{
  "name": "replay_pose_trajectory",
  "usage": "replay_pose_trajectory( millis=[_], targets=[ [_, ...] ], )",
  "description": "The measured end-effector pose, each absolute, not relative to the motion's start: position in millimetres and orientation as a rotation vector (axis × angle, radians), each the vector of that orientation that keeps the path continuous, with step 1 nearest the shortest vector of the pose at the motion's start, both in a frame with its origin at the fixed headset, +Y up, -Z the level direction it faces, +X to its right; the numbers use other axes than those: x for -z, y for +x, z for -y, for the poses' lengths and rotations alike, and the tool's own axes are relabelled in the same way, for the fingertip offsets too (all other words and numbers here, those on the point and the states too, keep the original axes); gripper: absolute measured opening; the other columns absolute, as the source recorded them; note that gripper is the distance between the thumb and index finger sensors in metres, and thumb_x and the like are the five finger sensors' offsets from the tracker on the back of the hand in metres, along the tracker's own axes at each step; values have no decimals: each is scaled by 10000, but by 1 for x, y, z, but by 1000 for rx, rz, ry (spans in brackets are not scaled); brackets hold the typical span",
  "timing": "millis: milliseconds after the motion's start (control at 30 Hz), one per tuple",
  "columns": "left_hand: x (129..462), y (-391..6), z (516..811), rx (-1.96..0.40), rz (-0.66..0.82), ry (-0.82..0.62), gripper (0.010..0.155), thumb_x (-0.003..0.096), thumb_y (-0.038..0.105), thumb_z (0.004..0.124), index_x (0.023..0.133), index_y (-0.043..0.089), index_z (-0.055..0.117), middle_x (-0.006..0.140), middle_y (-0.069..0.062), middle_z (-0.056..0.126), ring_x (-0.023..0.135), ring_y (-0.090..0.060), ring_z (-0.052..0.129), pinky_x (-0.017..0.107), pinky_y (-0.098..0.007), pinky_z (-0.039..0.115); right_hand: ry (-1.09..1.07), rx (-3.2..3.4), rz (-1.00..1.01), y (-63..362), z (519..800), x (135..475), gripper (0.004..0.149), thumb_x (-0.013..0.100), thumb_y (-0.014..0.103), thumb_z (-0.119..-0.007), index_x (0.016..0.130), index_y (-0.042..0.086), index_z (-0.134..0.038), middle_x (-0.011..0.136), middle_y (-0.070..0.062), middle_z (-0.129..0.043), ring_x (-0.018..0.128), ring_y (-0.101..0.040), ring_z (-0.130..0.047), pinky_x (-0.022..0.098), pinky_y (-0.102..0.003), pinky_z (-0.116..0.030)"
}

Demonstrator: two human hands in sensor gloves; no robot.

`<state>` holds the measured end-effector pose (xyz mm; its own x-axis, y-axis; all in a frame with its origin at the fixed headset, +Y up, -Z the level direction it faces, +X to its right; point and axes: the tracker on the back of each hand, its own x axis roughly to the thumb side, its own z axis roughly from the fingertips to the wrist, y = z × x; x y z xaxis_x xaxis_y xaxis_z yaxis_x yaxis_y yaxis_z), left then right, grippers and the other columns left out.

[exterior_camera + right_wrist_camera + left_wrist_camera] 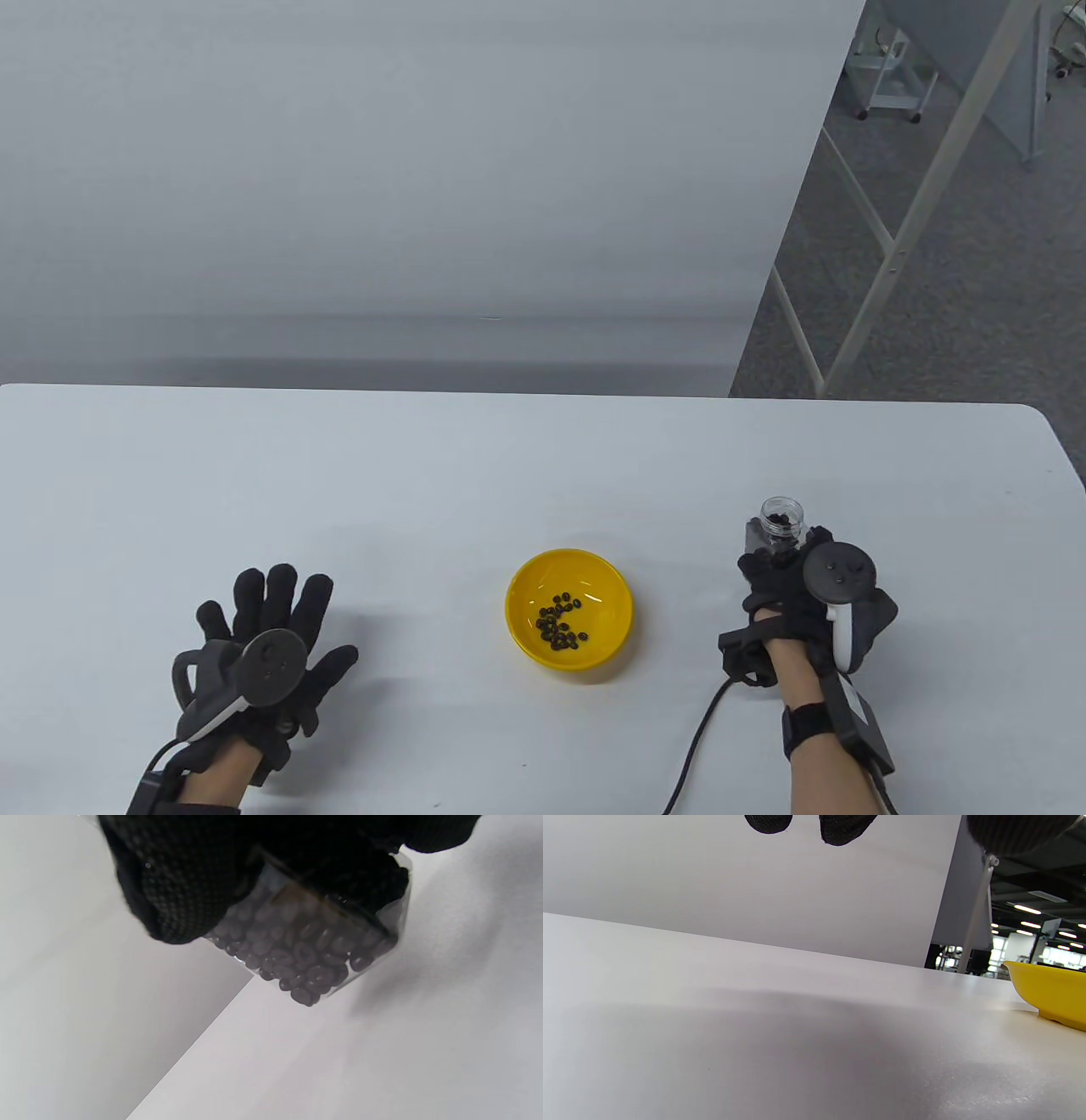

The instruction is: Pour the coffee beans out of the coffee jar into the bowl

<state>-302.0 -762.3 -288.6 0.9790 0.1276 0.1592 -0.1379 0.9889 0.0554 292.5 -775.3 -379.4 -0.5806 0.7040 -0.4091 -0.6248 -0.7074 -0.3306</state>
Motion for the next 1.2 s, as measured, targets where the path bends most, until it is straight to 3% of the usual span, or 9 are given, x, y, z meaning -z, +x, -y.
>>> replay_pose_trajectory(
  millis=[733, 1000, 1100, 1200],
  targets=[
    [290, -300, 765, -129, 153, 40, 913, 387, 749, 599, 1102, 218, 397, 1124, -220, 289, 991, -593, 253, 523, -819, 208, -808, -2039, 91, 324, 804, 379, 947, 372, 346, -873, 887, 152, -102, 995, -295, -318, 924, -551, -417, 623, -664, -469],
    [288, -298, 760, -154, 157, 53, 912, 388, 752, 596, 1102, 219, 402, 1125, -221, 295, 991, -593, 258, 522, -820, 209, -760, -2056, 138, 320, 799, 367, 978, 380, 398, -852, 900, 135, -67, 994, -309, -184, 919, -558, -280, 576, -726, -333],
    [287, -296, 757, -172, 161, 58, 912, 387, 753, 595, 1102, 219, 405, 1125, -221, 298, 991, -595, 260, 522, -821, 208, -718, -2096, 188, 317, 793, 359, 997, 381, 421, -841, 902, 152, -34, 997, -287, -92, 926, -548, -158, 573, -766, -206],
    [286, -293, 754, -177, 172, 71, 911, 388, 755, 594, 1102, 221, 407, 1125, -221, 300, 991, -596, 260, 519, -823, 208, -674, -2221, 200, 310, 783, 346, 1010, 377, 503, -811, 908, 177, -16, 1007, -266, -49, 921, -567, -83, 549, -801, -137]
  ],
)
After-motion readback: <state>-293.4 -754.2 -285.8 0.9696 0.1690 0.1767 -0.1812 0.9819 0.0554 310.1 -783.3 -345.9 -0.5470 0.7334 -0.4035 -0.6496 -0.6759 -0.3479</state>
